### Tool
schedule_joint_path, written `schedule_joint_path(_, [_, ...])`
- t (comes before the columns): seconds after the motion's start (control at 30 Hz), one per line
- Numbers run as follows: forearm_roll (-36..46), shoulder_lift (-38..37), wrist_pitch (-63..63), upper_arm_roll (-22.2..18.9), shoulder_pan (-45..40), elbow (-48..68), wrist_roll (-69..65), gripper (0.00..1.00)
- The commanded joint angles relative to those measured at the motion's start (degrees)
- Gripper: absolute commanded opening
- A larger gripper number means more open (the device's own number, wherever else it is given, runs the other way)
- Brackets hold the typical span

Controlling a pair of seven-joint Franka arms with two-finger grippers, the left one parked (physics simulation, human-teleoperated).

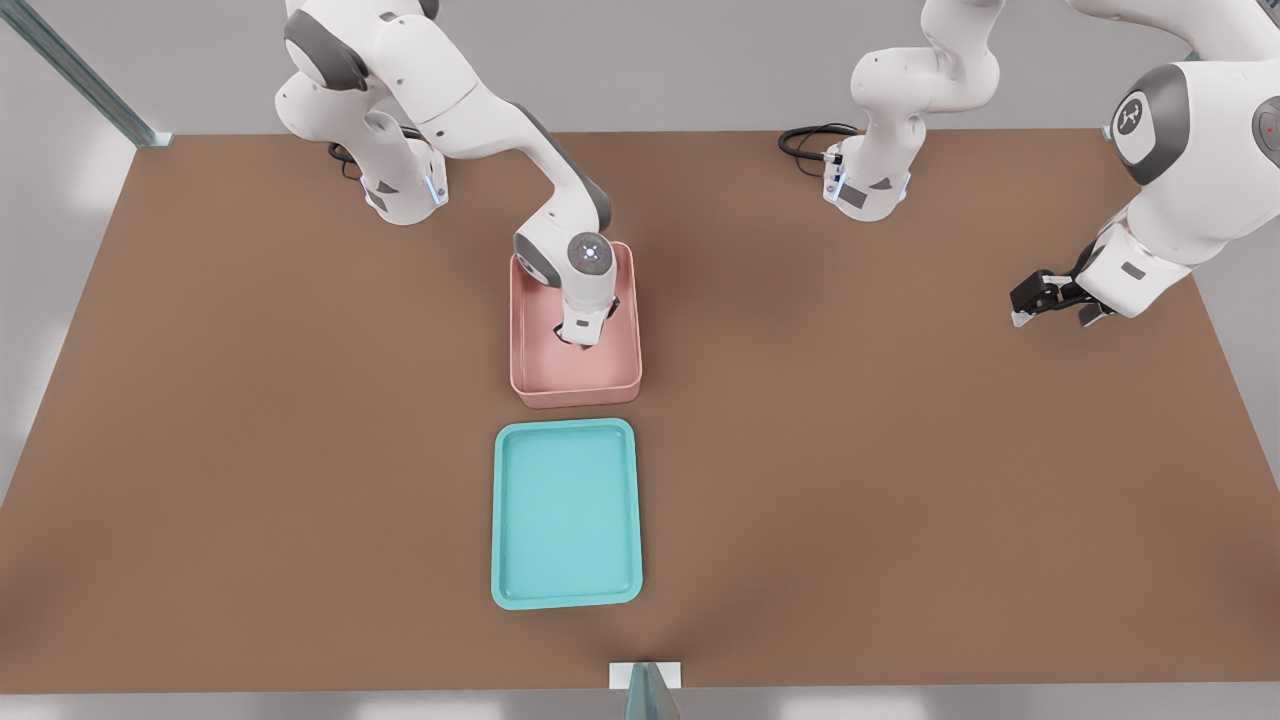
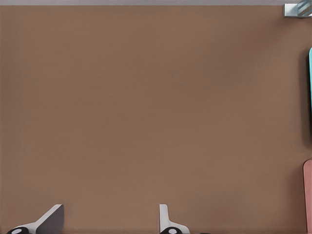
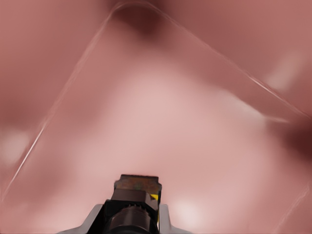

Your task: The left arm remains still, and the right arm places the button from the box into the tray

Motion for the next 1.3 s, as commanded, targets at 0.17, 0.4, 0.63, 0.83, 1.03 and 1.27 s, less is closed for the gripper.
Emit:
schedule_joint_path(0.17, [-0.2,-2.4,-3.6,0.0,-0.9,0.3,-3.2,0.43])
schedule_joint_path(0.4, [-0.3,-7.0,-20.0,-0.1,-6.7,15.7,-8.1,0.42])
schedule_joint_path(0.63, [-0.7,21.7,-13.3,-7.4,-13.3,52.7,-17.8,0.42])
schedule_joint_path(0.83, [-0.2,25.2,-12.2,-7.4,-12.7,52.1,-17.4,0.77])
schedule_joint_path(1.03, [9.9,12.6,-40.1,-7.1,-17.5,52.1,-23.0,1.0])
schedule_joint_path(1.27, [3.3,-16.1,-58.6,-7.3,-32.0,38.9,-14.7,1.0])
